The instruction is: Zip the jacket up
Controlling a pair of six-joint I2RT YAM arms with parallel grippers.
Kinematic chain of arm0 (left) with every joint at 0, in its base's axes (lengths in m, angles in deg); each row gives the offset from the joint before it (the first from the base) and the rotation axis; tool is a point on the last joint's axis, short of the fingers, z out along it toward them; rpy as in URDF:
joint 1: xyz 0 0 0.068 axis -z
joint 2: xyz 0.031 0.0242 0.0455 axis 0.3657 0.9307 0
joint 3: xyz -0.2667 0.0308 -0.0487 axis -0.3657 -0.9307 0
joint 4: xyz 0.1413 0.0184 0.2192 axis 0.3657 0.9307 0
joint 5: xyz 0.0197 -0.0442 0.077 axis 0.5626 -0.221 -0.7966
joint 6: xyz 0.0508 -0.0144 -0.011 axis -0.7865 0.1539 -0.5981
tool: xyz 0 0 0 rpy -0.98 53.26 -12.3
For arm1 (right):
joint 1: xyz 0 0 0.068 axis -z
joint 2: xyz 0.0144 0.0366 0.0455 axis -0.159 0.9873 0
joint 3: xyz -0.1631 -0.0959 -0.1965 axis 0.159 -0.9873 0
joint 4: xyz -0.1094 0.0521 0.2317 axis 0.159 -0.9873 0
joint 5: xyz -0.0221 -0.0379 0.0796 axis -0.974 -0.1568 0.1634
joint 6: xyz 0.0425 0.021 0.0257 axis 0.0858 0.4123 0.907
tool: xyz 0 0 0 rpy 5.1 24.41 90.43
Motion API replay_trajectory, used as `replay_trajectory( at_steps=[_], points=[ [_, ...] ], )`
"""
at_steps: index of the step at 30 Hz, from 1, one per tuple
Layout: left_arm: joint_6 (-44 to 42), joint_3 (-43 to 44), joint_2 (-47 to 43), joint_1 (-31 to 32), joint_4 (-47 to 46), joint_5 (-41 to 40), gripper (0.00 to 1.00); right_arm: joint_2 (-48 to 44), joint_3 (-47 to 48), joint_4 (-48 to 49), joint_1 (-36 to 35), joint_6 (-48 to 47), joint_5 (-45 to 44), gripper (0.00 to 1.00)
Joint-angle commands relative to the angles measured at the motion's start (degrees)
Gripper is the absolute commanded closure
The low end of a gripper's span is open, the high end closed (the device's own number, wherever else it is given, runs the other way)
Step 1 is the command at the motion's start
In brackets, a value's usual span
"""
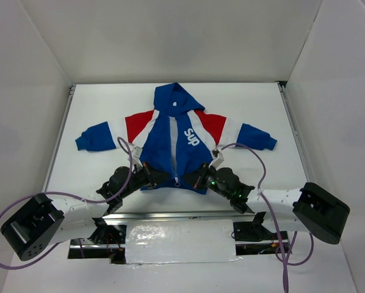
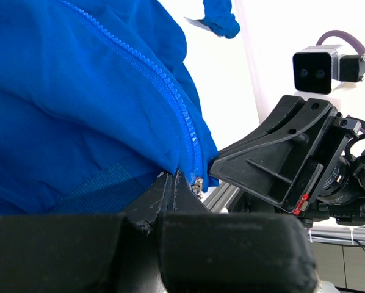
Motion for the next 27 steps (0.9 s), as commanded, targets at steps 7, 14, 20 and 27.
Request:
replay_trajectory(
  at_steps=[7,14,20,27],
  points=[
    [2.27,1.53,0.75,-0.06,-4.17,-0.07,1.0,0.04,0.74,6.01,0.08,-0.06,-0.03,1.0],
    [2.8,1.53,1.19,-0.06,-5.31,0.72,1.0,-0.14,0.65,5.39,0.08,-0.06,-1.09,1.0],
    [3.5,1.62,1.63,-0.06,-6.28,1.34,1.0,0.13,1.09,5.22,0.08,-0.15,-2.14,1.0],
    [4.29,1.36,1.71,-0.15,-5.84,0.64,1.0,0.39,2.76,3.72,-0.09,0.46,-3.63,1.0]
  ],
)
